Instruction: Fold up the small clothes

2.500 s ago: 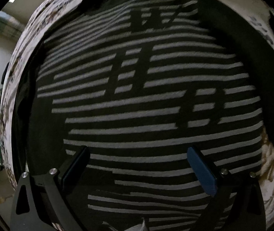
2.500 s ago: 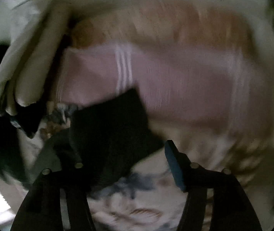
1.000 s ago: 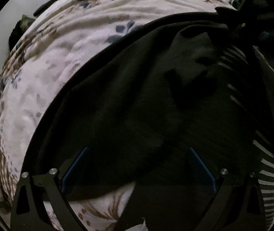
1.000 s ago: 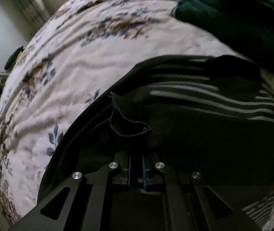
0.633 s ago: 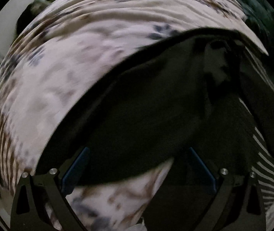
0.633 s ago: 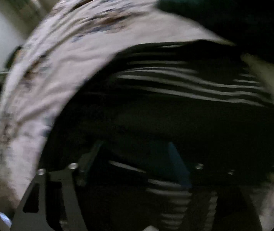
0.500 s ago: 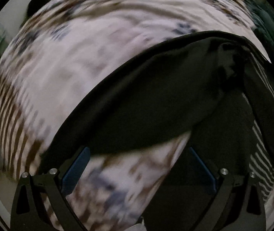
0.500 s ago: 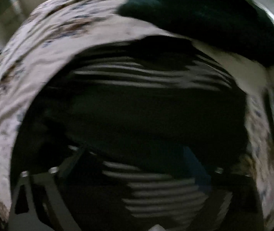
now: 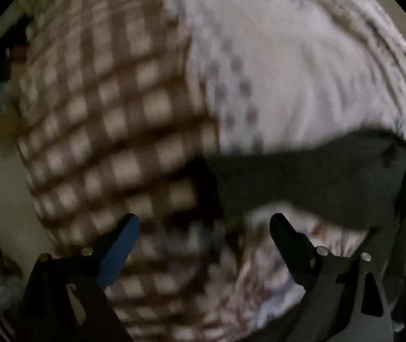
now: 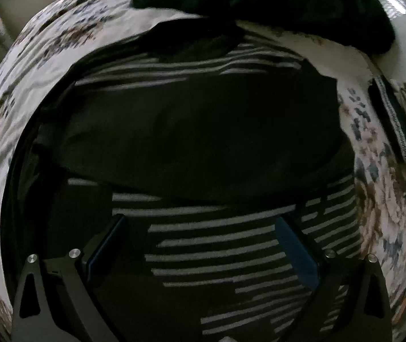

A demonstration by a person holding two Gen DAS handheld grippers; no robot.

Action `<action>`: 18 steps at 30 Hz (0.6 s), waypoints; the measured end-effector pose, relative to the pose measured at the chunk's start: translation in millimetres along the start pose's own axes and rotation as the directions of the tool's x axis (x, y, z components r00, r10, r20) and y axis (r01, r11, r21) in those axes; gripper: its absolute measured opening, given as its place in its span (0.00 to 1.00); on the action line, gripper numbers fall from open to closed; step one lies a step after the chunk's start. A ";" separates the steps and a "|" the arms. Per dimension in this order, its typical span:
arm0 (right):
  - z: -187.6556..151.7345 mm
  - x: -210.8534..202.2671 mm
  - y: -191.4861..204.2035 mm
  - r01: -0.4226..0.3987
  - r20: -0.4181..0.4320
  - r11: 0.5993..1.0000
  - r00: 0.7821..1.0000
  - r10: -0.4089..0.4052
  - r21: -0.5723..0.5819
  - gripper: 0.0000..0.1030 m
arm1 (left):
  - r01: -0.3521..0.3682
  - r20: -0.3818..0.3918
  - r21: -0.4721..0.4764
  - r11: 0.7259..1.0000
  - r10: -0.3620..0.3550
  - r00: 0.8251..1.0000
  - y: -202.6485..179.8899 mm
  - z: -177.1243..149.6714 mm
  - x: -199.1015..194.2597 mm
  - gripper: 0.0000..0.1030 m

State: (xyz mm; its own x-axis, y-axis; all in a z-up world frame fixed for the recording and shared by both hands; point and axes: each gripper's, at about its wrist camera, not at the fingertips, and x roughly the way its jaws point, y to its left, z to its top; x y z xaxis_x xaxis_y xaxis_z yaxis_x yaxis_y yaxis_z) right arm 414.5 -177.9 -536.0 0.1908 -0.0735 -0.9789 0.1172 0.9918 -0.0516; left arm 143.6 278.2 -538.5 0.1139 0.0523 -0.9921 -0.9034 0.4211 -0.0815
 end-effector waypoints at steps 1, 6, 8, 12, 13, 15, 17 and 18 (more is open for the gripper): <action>-2.2 0.8 0.1 -0.002 -0.007 1.000 1.000 0.002 -0.003 1.00 | -0.040 0.048 0.032 0.999 0.038 0.998 -3.1 6.5 -3.9 0.89; -8.0 -0.9 4.5 -0.010 -0.011 1.000 1.000 0.010 -0.027 1.00 | -0.096 0.159 -0.061 0.993 0.105 0.982 16.8 77.8 -7.8 0.89; -9.8 -1.0 6.0 -0.019 -0.011 0.999 1.000 0.019 -0.032 1.00 | -0.041 0.159 -0.087 0.995 0.055 0.986 30.3 97.7 -18.8 0.89; -14.5 4.8 4.9 -0.034 -0.034 0.999 0.999 0.033 -0.013 1.00 | 0.088 0.069 -0.101 0.991 -0.081 0.994 41.1 82.7 -31.4 0.89; -15.8 6.4 4.5 -0.038 -0.044 0.999 0.998 0.038 -0.005 1.00 | 0.118 0.019 -0.115 0.986 -0.116 0.993 40.9 72.8 -26.9 0.89; -17.7 8.7 2.5 -0.049 -0.060 0.999 0.997 0.050 0.017 1.00 | 0.138 -0.047 -0.123 0.983 -0.145 0.988 26.9 58.0 -18.2 0.89; -18.4 10.5 0.3 -0.054 -0.070 0.998 0.996 0.056 0.033 1.00 | 0.113 -0.042 -0.084 0.990 -0.117 0.992 12.7 52.3 -3.7 0.89; -19.0 11.2 -0.2 -0.052 -0.073 0.998 0.996 0.055 0.036 1.00 | 0.110 -0.016 -0.060 0.992 -0.111 0.994 3.7 54.1 0.6 0.86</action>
State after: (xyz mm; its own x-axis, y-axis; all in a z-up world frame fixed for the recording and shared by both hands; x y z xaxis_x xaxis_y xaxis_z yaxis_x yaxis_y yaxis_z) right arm 398.1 -176.9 -550.7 0.1256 -0.0111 -0.9920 0.1415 0.9899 0.0069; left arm 162.7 328.8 -534.3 0.2071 -0.0096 -0.9783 -0.9084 0.3693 -0.1959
